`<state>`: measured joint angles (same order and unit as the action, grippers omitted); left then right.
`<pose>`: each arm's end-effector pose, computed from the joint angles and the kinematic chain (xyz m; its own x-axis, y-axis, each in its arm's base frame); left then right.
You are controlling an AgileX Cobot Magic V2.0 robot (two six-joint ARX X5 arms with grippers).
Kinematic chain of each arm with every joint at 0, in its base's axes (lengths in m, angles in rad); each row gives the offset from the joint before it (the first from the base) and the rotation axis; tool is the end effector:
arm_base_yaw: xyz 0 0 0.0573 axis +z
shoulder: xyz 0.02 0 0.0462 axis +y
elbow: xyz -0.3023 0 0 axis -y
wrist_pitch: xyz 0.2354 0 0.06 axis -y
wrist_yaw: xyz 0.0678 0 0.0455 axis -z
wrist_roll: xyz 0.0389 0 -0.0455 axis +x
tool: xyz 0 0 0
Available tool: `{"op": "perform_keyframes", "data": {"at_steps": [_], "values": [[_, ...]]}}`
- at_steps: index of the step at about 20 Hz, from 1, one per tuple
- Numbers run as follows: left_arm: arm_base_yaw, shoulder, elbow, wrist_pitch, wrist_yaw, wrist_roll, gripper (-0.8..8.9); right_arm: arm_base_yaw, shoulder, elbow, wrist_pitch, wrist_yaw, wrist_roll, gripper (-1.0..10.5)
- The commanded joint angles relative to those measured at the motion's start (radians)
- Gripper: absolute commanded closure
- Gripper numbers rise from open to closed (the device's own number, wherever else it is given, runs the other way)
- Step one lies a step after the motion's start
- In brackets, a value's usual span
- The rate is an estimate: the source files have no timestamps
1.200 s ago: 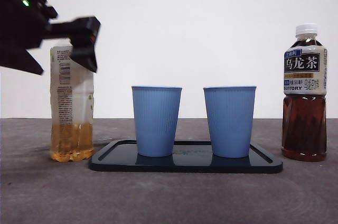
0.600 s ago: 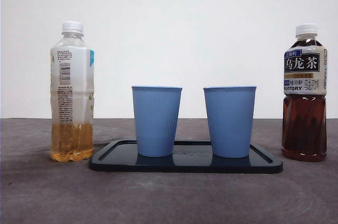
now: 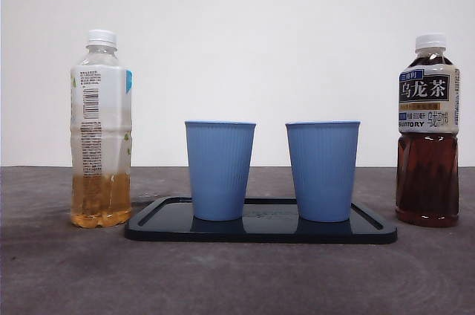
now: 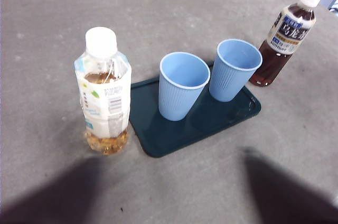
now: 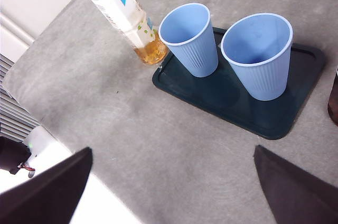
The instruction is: Pour the drink into the cup
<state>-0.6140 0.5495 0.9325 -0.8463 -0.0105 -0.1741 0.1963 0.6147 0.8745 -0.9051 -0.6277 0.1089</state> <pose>0.0440 -0.0305 0.3573 0.7372 -0.5068 -0.4469 0.4966 0.8549 -0.1503 0.0588 0.0350 0.3366 0.5197 0.7021 -0.4868 -0.5503 0.7109 0.4380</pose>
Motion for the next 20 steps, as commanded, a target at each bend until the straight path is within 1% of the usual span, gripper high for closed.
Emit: {"op": "perform_keyframes", "data": {"at_steps": [1, 2, 13, 14, 16, 18, 20], "values": [[-0.009, 0.006, 0.016, -0.006, 0.003, 0.000, 7.89, 0.005, 0.003, 0.016, 0.006, -0.002, -0.016, 9.7], [-0.009, 0.006, 0.016, -0.005, 0.003, -0.003, 7.86, 0.005, 0.003, 0.016, 0.013, 0.000, -0.019, 9.3], [-0.005, -0.003, 0.008, 0.016, 0.003, -0.007, 7.86, 0.005, 0.003, 0.016, 0.045, -0.001, -0.016, 9.3], [0.019, -0.015, -0.001, 0.023, 0.003, -0.006, 7.85, 0.005, 0.003, 0.016, 0.045, -0.001, -0.016, 9.3], [0.107, -0.069, -0.089, 0.129, 0.013, -0.006, 7.85, 0.005, 0.003, 0.016, 0.044, -0.001, -0.016, 9.3], [0.232, -0.155, -0.233, 0.275, 0.010, 0.001, 7.86, 0.005, 0.003, 0.016, 0.045, -0.001, -0.016, 9.3], [0.369, -0.249, -0.389, 0.370, 0.009, 0.045, 7.85, 0.005, 0.003, 0.016, 0.045, -0.001, -0.016, 9.3]]}}
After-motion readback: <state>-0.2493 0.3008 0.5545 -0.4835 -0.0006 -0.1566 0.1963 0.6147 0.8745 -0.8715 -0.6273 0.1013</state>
